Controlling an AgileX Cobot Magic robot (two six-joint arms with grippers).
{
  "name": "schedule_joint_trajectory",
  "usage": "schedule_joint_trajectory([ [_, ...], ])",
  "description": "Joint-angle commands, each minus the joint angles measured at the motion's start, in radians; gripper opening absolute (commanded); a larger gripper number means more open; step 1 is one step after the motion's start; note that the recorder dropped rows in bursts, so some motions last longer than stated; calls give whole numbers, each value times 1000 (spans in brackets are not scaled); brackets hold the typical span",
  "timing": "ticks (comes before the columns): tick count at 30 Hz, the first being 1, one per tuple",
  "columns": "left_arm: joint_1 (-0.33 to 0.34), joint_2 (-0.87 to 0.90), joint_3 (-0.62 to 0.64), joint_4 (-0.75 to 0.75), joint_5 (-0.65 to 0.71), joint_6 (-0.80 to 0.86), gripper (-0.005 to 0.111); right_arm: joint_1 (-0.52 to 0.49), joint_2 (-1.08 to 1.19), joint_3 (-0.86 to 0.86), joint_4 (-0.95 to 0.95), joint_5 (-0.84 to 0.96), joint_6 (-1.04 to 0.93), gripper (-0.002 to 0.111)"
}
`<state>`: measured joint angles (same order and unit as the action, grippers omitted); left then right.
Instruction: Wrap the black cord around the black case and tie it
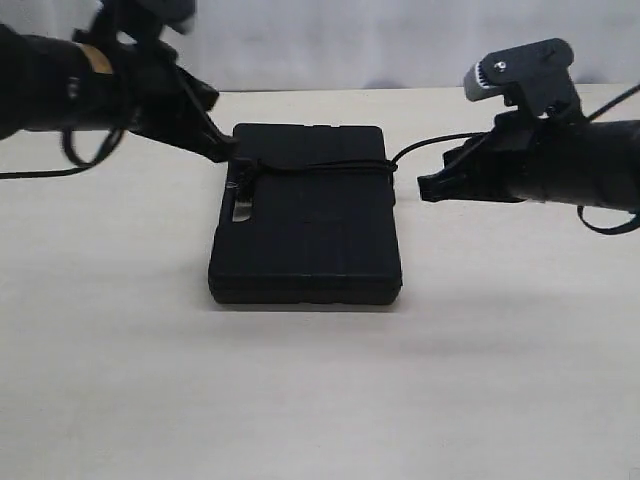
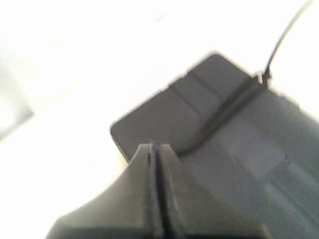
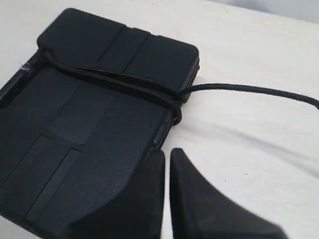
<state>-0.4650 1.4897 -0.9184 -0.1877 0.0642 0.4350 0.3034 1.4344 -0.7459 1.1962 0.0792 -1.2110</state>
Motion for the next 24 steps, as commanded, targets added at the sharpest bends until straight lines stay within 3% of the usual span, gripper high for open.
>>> schedule_joint_trajectory([
  [1,0,-215,157,-10,-235,-93,0,2,-136,81,22,-27,4,4],
  [6,0,-410,242,-10,-273,-126,0,2,-316,149,43,-28,4,4],
  [16,0,-791,289,-10,-64,-126,0,2,-759,262,55,-20,36,4],
  [24,0,-983,289,-10,63,-126,0,2,-1044,305,55,-26,90,4],
])
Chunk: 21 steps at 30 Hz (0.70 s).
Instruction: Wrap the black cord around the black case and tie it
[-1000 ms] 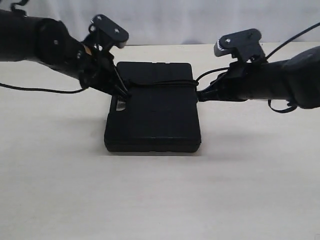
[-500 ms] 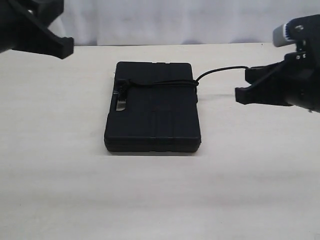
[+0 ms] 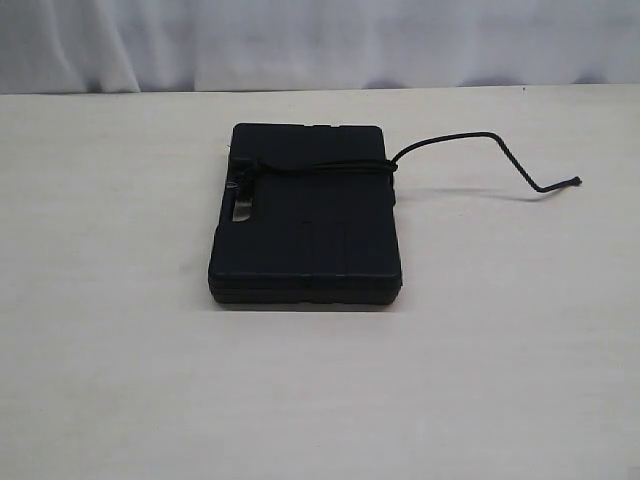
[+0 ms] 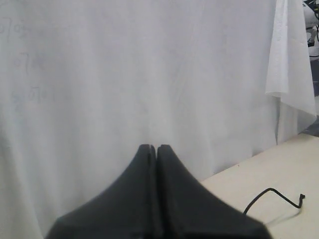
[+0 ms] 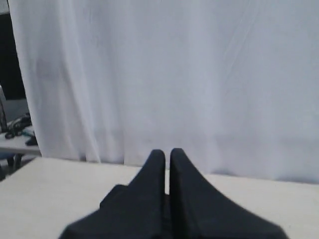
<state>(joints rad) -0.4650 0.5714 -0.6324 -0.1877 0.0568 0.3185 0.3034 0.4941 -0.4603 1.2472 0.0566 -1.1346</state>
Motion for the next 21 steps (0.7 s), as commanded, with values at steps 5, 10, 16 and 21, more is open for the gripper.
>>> schedule_joint_trajectory([
  [5,0,-132,3,-8,151,-10,0,2,-208,38,4,0,13,4],
  [10,0,-152,3,-8,195,-10,0,2,-262,46,4,-2,15,4],
  [16,0,-152,3,-8,193,-10,0,2,-272,48,4,-8,15,4],
  [21,0,-152,3,-8,193,-10,0,2,-272,48,4,-8,15,4],
])
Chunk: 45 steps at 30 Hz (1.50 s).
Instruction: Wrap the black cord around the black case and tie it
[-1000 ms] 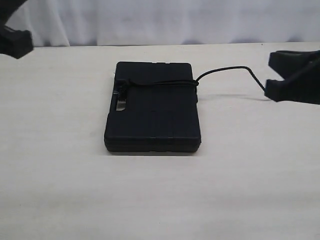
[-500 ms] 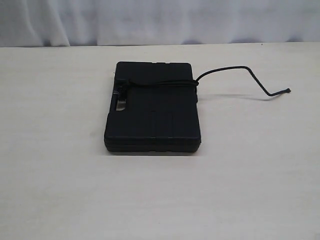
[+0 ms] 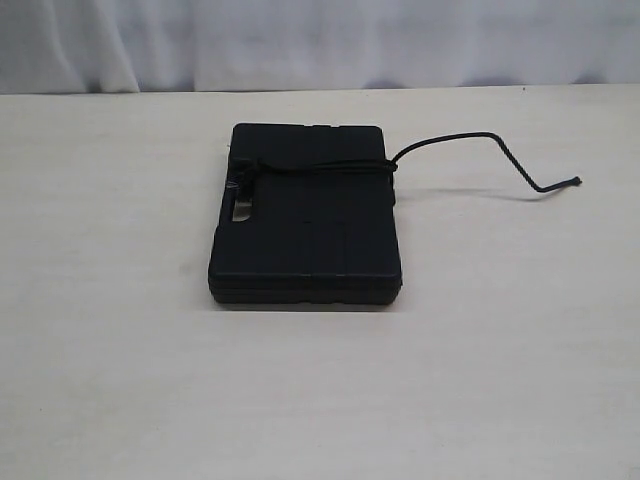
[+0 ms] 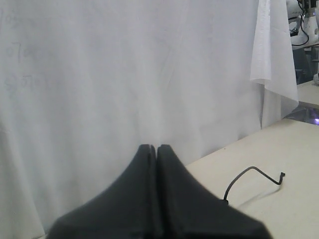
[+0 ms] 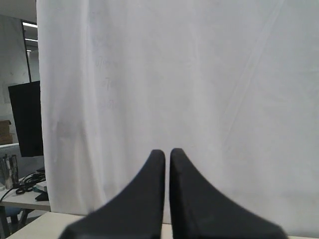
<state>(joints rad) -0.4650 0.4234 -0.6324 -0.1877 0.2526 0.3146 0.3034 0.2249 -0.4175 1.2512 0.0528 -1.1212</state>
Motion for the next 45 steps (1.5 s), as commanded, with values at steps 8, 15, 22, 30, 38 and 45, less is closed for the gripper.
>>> schedule_joint_trajectory([
  [8,0,-4,3,-8,-3,-6,0,2,-3,5,0,-4,4,4],
  [15,0,-2,3,-8,-3,-6,0,2,-3,5,0,-4,4,4],
  [22,0,-27,5,-7,2,-6,0,2,-3,5,0,-4,4,4],
  [30,95,-132,108,-5,-21,-15,0,2,-3,5,0,-4,4,4],
  [38,224,-251,179,156,-61,-263,0,2,-3,5,0,-4,4,4],
  [45,309,-316,214,156,-64,-267,0,2,-3,5,0,-4,6,4],
])
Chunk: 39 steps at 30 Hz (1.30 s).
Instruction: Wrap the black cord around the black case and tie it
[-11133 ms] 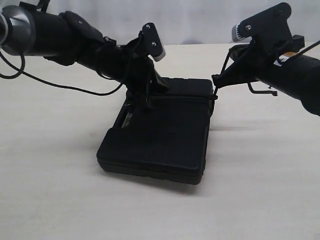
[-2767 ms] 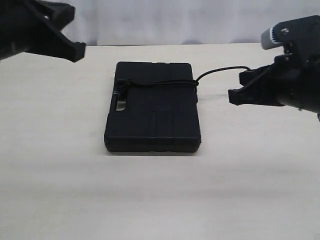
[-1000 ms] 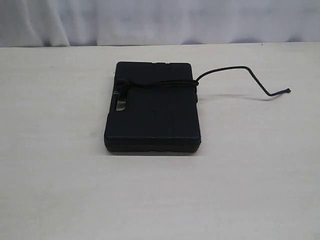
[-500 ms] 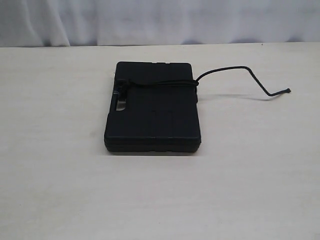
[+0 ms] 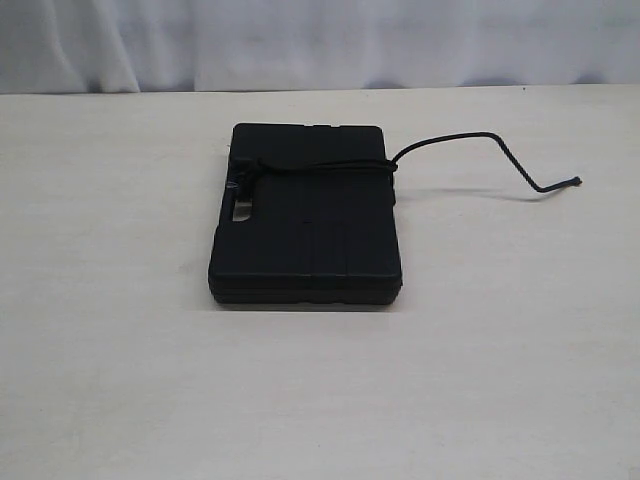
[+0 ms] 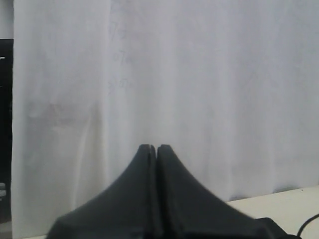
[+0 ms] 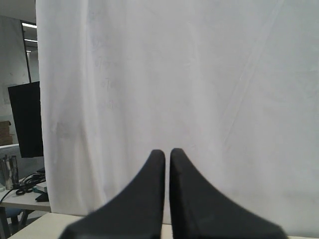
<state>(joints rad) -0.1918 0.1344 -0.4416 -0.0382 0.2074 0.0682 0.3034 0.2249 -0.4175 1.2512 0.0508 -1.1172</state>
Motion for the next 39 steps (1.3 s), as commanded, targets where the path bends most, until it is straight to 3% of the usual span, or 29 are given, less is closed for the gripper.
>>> schedule_joint_trajectory([
  [1,43,-32,32,6,-22,-20,0,2,-3,5,0,-2,5,4],
  [17,70,-134,234,87,-142,-47,0,2,-3,5,0,-2,5,4],
  [30,194,-134,353,80,-165,-47,0,2,-4,5,0,-2,4,4],
  [39,193,-134,434,80,-164,-68,0,2,-4,5,0,-2,4,4],
])
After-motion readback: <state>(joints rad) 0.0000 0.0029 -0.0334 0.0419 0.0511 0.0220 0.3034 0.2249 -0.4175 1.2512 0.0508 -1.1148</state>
